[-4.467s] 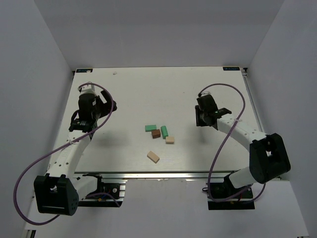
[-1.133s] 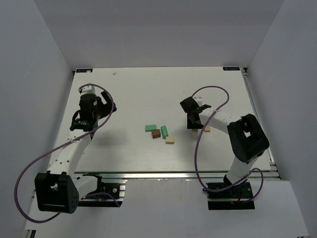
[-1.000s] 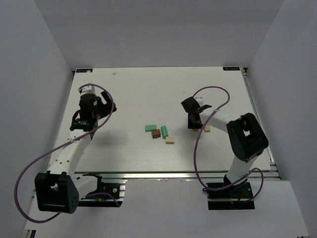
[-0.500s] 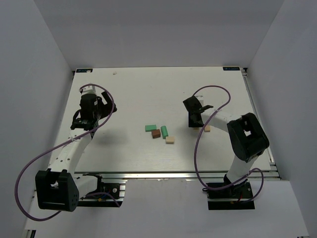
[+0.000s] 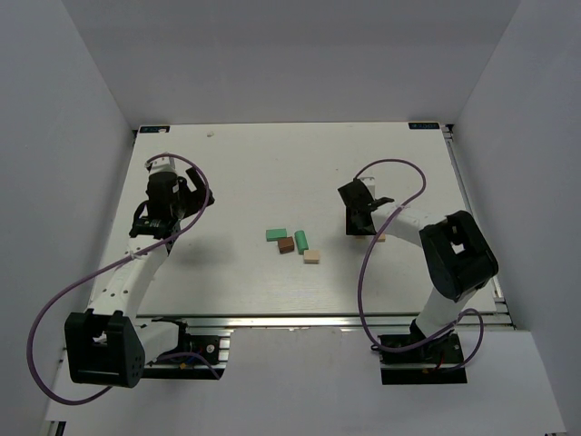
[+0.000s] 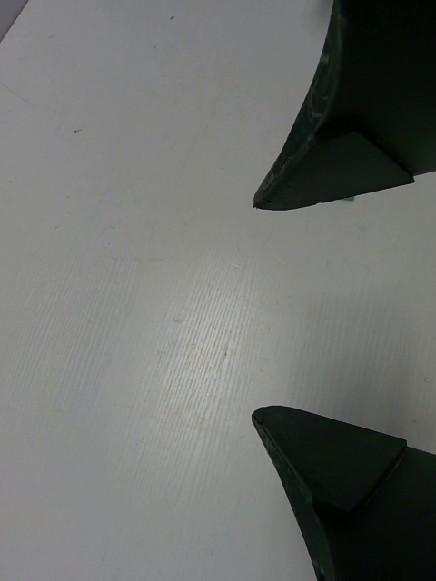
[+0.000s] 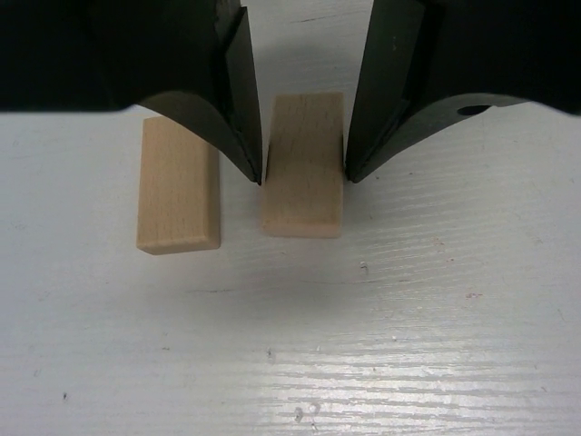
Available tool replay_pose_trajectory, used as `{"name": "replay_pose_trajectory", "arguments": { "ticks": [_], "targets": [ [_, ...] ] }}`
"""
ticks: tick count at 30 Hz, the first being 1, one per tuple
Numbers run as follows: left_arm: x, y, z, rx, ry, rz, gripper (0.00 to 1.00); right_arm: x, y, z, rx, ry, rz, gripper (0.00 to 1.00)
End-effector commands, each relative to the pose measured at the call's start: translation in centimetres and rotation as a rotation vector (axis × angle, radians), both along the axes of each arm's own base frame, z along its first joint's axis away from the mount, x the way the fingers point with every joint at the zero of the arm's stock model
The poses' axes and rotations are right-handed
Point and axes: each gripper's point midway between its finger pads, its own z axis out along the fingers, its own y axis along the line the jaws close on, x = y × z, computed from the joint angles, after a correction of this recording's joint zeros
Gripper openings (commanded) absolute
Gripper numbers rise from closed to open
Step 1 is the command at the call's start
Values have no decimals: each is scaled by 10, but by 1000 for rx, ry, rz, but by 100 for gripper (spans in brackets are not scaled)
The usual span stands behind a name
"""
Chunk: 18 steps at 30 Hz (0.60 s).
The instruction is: Build the wood block tower
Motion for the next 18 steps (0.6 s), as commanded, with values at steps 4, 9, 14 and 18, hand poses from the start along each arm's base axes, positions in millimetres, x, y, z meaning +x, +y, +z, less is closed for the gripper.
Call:
{"name": "replay_pose_trajectory", "arguments": {
  "ticks": [4,9,14,18],
  "targets": [
    [-1,1,5,4,-14,1,98,-16,-16,-4,-45,39,-13,52],
    [-1,1,5,2,-14,0,98,-16,-15,2,-33,28,-9,53],
    [0,0,4,3,-11,-3,98,-17,-13,6,-19,16,5,45],
    [-1,0,4,1,-11,-2,98,-18,-11,6,-8,16,18,45]
  ]
}}
